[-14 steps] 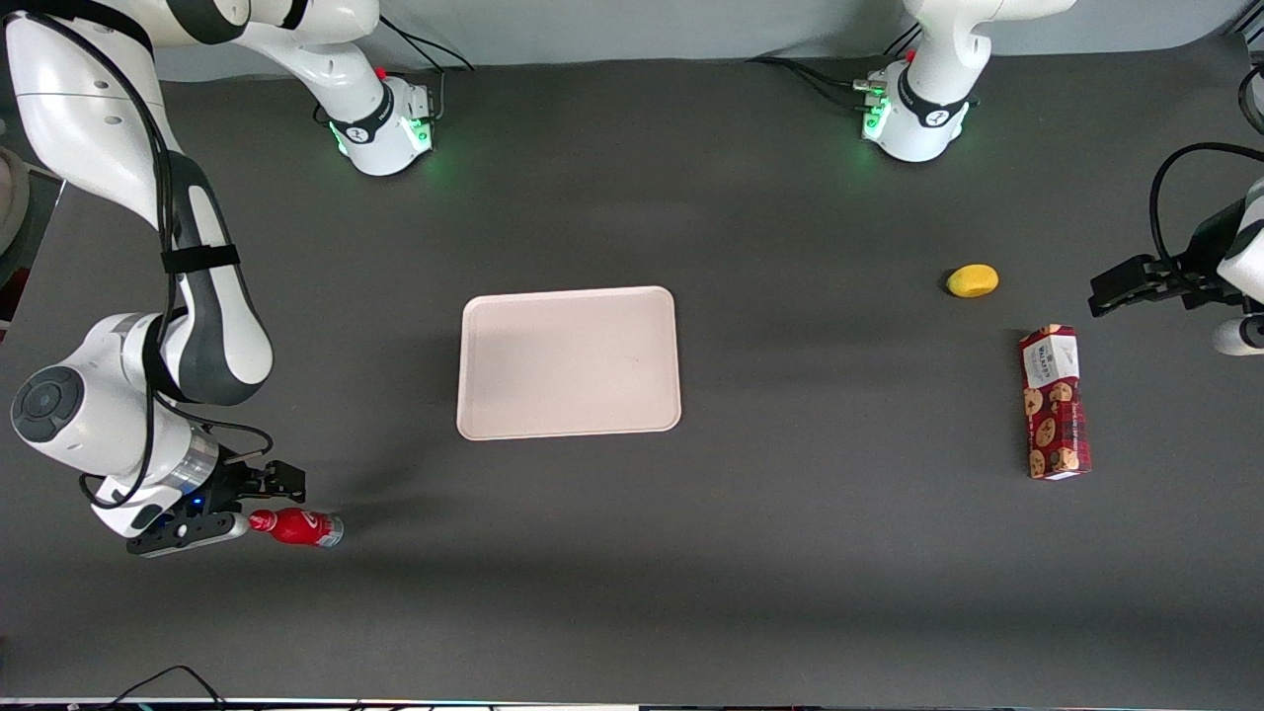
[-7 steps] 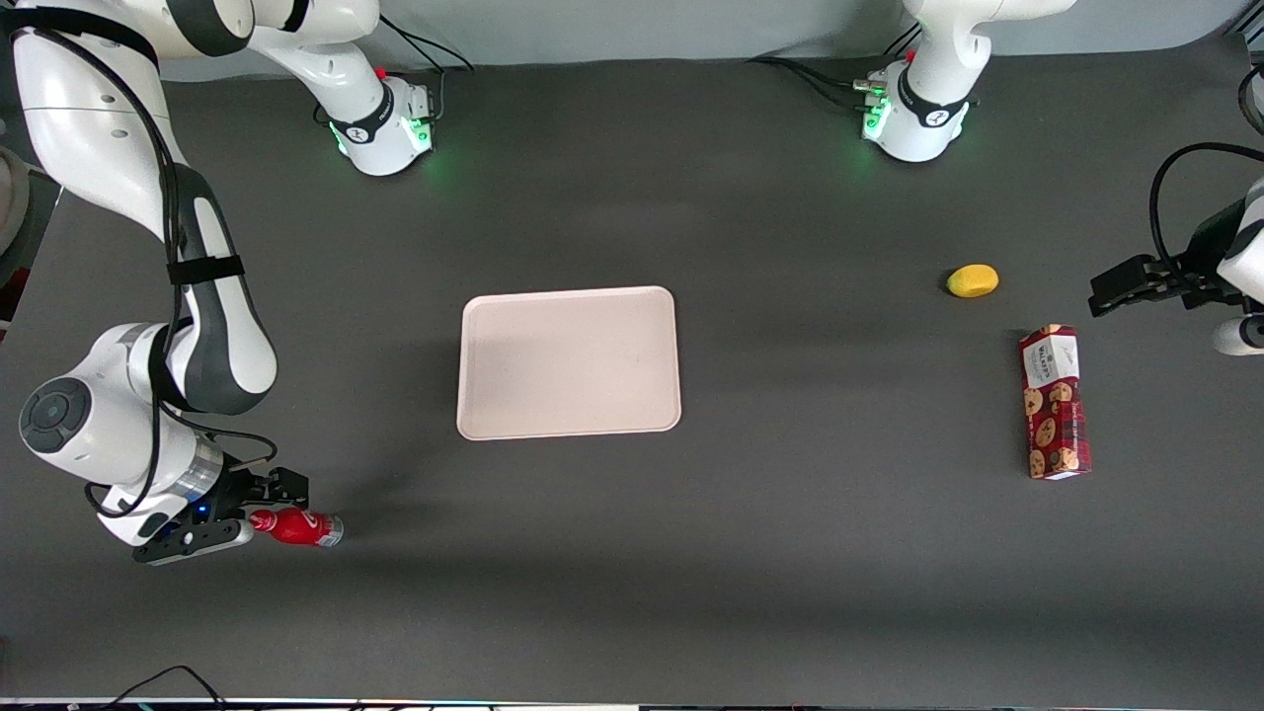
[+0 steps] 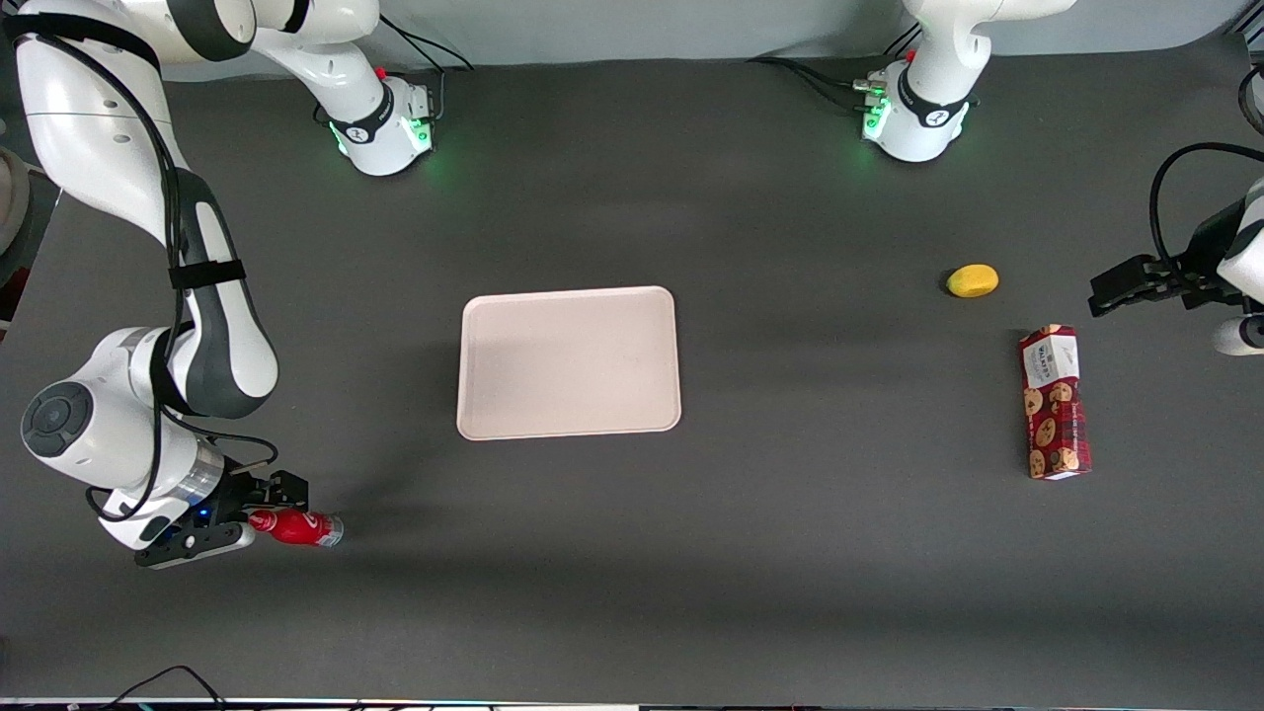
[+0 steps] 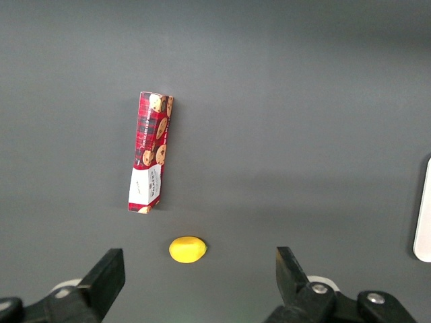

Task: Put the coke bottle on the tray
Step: 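Close the right gripper on the bottle and lift it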

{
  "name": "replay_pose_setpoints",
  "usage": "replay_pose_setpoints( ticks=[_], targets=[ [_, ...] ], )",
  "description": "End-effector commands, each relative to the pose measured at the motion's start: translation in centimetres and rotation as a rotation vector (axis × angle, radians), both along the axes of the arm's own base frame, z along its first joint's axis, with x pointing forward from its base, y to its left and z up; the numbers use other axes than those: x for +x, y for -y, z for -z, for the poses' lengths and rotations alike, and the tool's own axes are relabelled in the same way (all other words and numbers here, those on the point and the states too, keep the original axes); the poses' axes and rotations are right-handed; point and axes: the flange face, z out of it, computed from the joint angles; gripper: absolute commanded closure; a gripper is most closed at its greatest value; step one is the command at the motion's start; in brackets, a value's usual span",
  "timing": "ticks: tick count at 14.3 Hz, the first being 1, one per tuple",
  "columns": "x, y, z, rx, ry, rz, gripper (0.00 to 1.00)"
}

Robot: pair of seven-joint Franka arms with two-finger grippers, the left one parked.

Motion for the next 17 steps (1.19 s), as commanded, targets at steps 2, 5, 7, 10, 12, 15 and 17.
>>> replay_pose_setpoints(
  ticks=[2,5,7,10,12,15,17],
  targets=[
    [0.8,-0.1,-0.1,0.012,0.014,-0.028,1.00],
    [0.8,-0.1,-0.4,0.012,0.017,-0.028,1.00],
    [0.8,-0.1,-0.4,0.012,0.017,-0.028,1.00],
    [1.5,-0.7,-4.2,0.019,-0.009,-0.037,1.00],
    [2.0,-1.3,-8.2,0.014,-0.036,-0.061,1.00],
    [0.8,-1.9,-14.3,0.020,-0.049,-0.070,1.00],
    [-0.7,-3.3,-17.6,0.028,-0.078,-0.088,1.00]
  ],
)
